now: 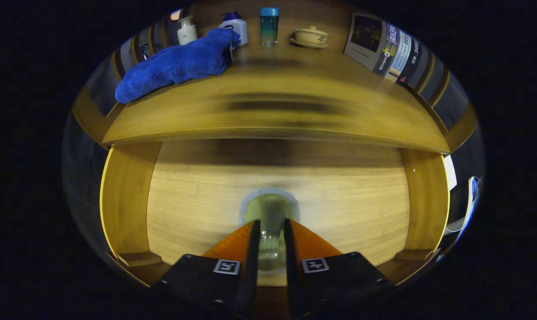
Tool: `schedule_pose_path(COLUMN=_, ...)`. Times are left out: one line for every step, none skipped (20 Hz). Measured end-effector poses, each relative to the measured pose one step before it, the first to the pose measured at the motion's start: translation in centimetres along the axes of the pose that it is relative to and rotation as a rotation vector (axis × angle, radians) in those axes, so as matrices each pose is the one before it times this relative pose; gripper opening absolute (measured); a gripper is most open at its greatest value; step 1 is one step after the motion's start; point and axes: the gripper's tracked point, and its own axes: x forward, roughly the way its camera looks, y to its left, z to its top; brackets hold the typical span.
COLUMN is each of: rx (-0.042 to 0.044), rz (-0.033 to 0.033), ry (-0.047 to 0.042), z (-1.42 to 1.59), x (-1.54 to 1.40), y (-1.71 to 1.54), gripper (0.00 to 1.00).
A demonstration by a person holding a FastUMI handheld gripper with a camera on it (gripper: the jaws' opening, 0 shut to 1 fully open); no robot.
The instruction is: Pull open the drawer, take out the items inside it, and place them on the countertop above the cabinet.
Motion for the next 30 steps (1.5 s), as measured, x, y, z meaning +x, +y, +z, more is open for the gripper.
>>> schedule_pose_path(rx=0.00067, rz=0.00594, ry=0.00140, z=0.075, x=0.017, y=-0.021, gripper=0.29)
schedule_pose_path(rx=0.00592, rz=-0.00192, ry=-0.00190, z=0.334, x=-0.363, y=-0.074, gripper=0.27)
schedule_pose_path(rx=0.00223, rz=-0.00018, ry=-0.00372, z=-0.204, x=-0.302, y=0.032, gripper=0.23)
schedule_pose_path(rx=0.00791, rz=0.00303, ry=-0.00496, z=0.097, x=-0.479, y=0.062, gripper=0.23)
schedule_pose_path(rx=0.00571, rz=0.00347, ry=-0.00664, z=-0.053, x=-0.630, y=0.003, gripper=0.23)
schedule_pose_path(rx=-0.00045, rz=0.00369, ry=-0.00518, z=0.074, x=-0.762, y=0.086, gripper=0.23)
schedule_pose_path(rx=-0.00037, rz=0.00182, ry=-0.00524, z=0.001, x=-0.686, y=0.013, gripper=0.23)
schedule_pose_path(rx=-0.00061, rz=0.00554, ry=-0.00312, z=0.030, x=-0.831, y=0.139, gripper=0.23)
schedule_pose_path(rx=-0.00102, rz=0.00321, ry=-0.00193, z=0.001, x=-0.802, y=-0.042, gripper=0.23)
schedule_pose_path(rx=-0.00356, rz=-0.00052, ry=-0.00362, z=0.181, x=-0.985, y=-0.118, gripper=0.23)
schedule_pose_path(rx=-0.00631, rz=0.00007, ry=-0.01071, z=0.376, x=-0.848, y=-0.126, gripper=0.23)
schedule_pose_path(rx=-0.00697, rz=-0.00752, ry=-0.01061, z=0.534, x=-0.842, y=-0.322, gripper=0.23)
schedule_pose_path(rx=-0.00310, rz=-0.00997, ry=-0.00590, z=0.351, x=-0.828, y=-0.344, gripper=0.23)
schedule_pose_path(rx=0.00019, rz=-0.00137, ry=-0.00580, z=0.491, x=-0.873, y=-0.196, gripper=0.23)
schedule_pose_path(rx=0.00334, rz=-0.00086, ry=-0.00639, z=0.479, x=-0.735, y=-0.151, gripper=0.22)
schedule_pose_path(rx=0.00196, rz=-0.00135, ry=-0.00808, z=0.681, x=-0.837, y=-0.155, gripper=0.23)
schedule_pose_path(rx=-0.00254, rz=-0.00898, ry=-0.01294, z=0.830, x=-0.680, y=-0.385, gripper=0.23)
schedule_pose_path(rx=-0.00694, rz=-0.01583, ry=-0.01514, z=1.005, x=-0.619, y=-0.549, gripper=0.23)
schedule_pose_path(rx=-0.00500, rz=-0.01162, ry=-0.01162, z=0.786, x=-0.383, y=-0.326, gripper=0.23)
schedule_pose_path(rx=0.00129, rz=-0.00239, ry=-0.01039, z=0.953, x=-0.320, y=-0.109, gripper=0.23)
schedule_pose_path(rx=0.00417, rz=-0.00036, ry=-0.00661, z=1.003, x=-0.160, y=0.037, gripper=0.22)
schedule_pose_path(rx=0.00247, rz=-0.00149, ry=-0.00735, z=0.877, x=0.042, y=-0.012, gripper=0.23)
schedule_pose_path(rx=-0.00028, rz=-0.00080, ry=-0.00555, z=0.922, x=0.018, y=0.031, gripper=0.23)
schedule_pose_path(rx=-0.00023, rz=-0.00108, ry=-0.00334, z=0.911, x=0.177, y=0.026, gripper=0.23)
schedule_pose_path(rx=0.00295, rz=-0.00201, ry=-0.00364, z=0.575, x=0.371, y=-0.153, gripper=0.23)
schedule_pose_path(rx=0.00249, rz=-0.00438, ry=-0.00137, z=0.803, x=0.535, y=-0.144, gripper=0.22)
schedule_pose_path(rx=0.00087, rz=-0.00909, ry=0.00623, z=0.802, x=0.775, y=-0.273, gripper=0.23)
schedule_pose_path(rx=0.00218, rz=-0.01209, ry=0.00294, z=0.706, x=0.784, y=-0.457, gripper=0.23)
schedule_pose_path(rx=0.00548, rz=-0.00986, ry=0.00372, z=0.822, x=0.620, y=-0.369, gripper=0.23)
schedule_pose_path(rx=0.00708, rz=-0.00240, ry=-0.00154, z=0.921, x=0.700, y=-0.209, gripper=0.23)
